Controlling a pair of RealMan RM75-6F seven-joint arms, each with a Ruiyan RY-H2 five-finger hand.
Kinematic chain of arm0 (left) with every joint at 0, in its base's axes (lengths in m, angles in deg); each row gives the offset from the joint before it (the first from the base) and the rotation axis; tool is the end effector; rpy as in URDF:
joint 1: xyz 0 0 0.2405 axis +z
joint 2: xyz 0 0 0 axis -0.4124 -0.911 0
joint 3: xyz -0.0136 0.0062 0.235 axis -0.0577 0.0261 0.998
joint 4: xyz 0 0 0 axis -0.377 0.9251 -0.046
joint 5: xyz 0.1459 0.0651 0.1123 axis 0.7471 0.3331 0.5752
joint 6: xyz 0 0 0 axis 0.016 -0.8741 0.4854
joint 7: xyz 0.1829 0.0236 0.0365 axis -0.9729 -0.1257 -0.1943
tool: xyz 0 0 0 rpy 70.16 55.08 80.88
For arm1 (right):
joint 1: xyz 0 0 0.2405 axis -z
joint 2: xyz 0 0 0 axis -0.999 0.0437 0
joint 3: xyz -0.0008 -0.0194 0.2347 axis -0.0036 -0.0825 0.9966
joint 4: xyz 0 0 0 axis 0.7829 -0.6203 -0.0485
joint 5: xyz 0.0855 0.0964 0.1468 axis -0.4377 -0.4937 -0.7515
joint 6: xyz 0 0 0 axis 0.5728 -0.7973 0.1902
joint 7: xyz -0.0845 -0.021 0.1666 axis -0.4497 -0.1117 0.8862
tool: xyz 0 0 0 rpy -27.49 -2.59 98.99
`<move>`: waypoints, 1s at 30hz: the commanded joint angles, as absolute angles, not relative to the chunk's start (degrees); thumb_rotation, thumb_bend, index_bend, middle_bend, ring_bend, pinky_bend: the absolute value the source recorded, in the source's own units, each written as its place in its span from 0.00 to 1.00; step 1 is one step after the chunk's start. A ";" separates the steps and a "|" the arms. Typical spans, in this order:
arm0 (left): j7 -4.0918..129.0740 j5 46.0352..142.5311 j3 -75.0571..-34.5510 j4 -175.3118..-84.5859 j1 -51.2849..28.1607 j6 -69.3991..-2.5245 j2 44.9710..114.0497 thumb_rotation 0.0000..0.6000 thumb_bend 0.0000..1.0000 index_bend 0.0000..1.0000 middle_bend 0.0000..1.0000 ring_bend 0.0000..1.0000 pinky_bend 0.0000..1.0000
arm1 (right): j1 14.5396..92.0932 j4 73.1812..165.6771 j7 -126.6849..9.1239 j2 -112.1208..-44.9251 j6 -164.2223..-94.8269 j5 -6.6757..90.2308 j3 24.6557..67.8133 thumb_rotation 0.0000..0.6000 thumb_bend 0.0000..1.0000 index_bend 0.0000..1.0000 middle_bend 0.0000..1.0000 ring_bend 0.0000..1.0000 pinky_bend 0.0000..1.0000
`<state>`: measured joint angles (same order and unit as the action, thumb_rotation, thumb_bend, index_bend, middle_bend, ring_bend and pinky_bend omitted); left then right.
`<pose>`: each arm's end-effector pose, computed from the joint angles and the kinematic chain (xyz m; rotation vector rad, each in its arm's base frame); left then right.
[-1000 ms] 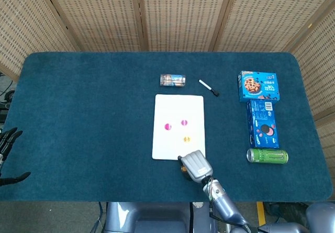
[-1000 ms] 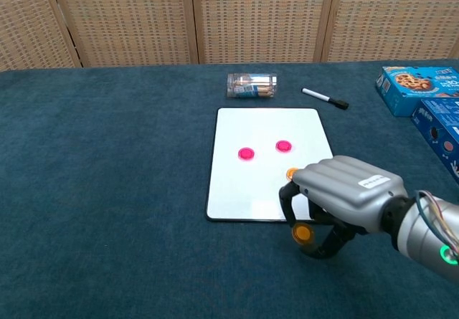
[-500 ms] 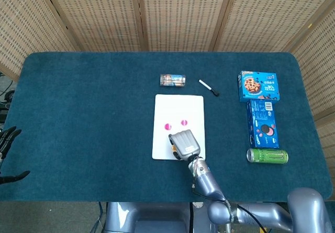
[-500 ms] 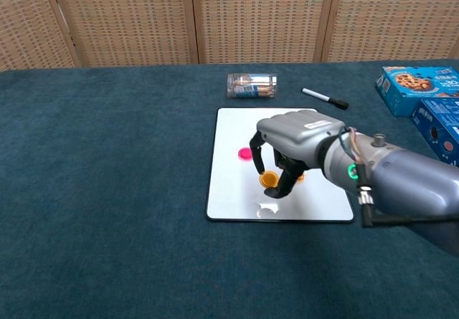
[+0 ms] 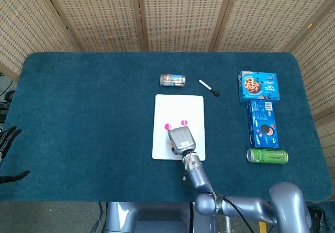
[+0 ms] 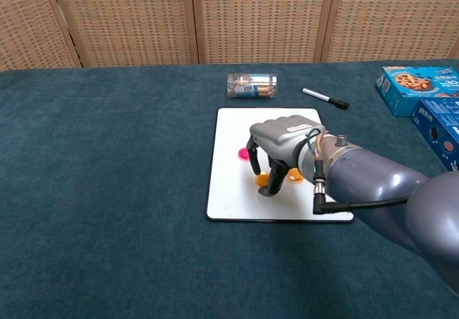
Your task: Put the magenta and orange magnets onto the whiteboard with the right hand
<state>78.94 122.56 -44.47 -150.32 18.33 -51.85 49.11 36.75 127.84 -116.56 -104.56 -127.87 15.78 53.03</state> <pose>-0.3009 0.2095 0.1910 -1.4685 -1.0771 -0.8826 -0.0605 -0.3469 -0.1031 1.8765 -0.9260 0.6579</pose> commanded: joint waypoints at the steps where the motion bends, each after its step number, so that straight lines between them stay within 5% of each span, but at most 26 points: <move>1: 79.00 122.52 -44.50 -150.27 18.31 -51.85 49.10 1.00 0.00 0.00 0.00 0.00 0.00 | 36.50 127.57 -116.39 -104.91 -128.06 15.61 52.66 1.00 0.36 0.53 1.00 1.00 1.00; 8: 79.26 122.59 -44.49 -150.28 18.41 -52.07 49.07 1.00 0.00 0.00 0.00 0.00 0.00 | 35.93 127.14 -116.02 -105.02 -128.62 15.24 52.03 1.00 0.36 0.51 1.00 1.00 1.00; 17: 79.15 122.52 -44.51 -150.26 18.35 -51.95 49.10 1.00 0.00 0.00 0.00 0.00 0.00 | 35.33 128.72 -116.20 -103.79 -128.86 14.29 51.48 1.00 0.35 0.35 1.00 1.00 1.00; 25: 79.56 122.66 -44.51 -150.23 18.46 -52.25 48.96 1.00 0.00 0.00 0.00 0.00 0.00 | 35.43 132.08 -115.11 -102.31 -131.11 16.64 51.25 1.00 0.35 0.34 1.00 1.00 1.00; 30: 80.21 123.11 -44.46 -150.14 18.77 -53.07 48.76 1.00 0.00 0.00 0.00 0.00 0.00 | 39.27 144.52 -110.65 -93.17 -137.35 27.11 50.43 1.00 0.35 0.34 0.99 1.00 1.00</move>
<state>80.07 122.90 -44.48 -150.13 18.62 -52.74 48.82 36.47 136.73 -113.88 -99.53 -132.75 19.58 50.98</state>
